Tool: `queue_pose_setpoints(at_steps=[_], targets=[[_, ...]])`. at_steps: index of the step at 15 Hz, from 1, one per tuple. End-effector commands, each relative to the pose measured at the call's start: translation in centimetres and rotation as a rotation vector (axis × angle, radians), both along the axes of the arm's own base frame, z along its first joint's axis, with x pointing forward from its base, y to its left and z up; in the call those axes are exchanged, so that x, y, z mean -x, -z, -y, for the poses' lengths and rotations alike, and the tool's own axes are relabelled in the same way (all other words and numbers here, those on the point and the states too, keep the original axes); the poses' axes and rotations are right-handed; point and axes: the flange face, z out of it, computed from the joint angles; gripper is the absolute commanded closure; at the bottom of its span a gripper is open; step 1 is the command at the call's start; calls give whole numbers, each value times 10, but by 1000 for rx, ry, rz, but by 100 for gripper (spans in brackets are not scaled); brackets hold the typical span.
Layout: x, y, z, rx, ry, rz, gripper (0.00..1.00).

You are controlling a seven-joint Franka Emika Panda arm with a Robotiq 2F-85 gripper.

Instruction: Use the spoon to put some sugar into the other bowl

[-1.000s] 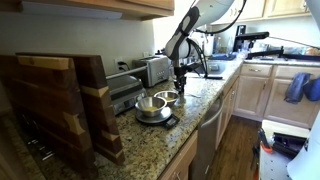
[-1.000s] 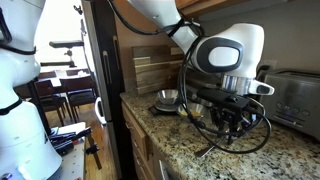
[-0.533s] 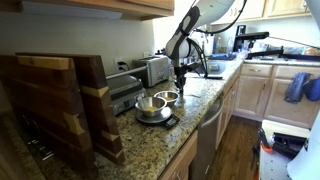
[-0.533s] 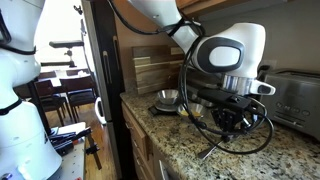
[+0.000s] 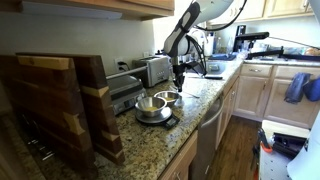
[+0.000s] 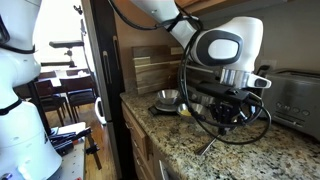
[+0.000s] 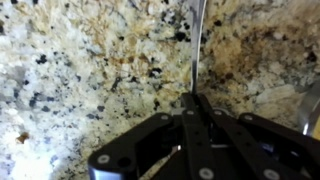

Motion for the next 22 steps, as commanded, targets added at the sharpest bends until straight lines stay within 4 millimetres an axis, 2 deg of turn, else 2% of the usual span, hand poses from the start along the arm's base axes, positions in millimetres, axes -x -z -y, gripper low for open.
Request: queue_pose_setpoints(at_steps=[1, 5, 7, 9, 13, 16, 19, 22], targets=[[13, -42, -20, 17, -64, -16, 93], [12, -71, -43, 49, -134, -35, 93], [9, -75, -44, 78, -139, -28, 93], [7, -63, -27, 95, -87, -10, 93], [23, -22, 10, 56, 4, -37, 93], [32, 0, 24, 26, 49, -48, 93], [33, 1, 23, 31, 48, -27, 93], [28, -15, 13, 55, 18, 23, 94]])
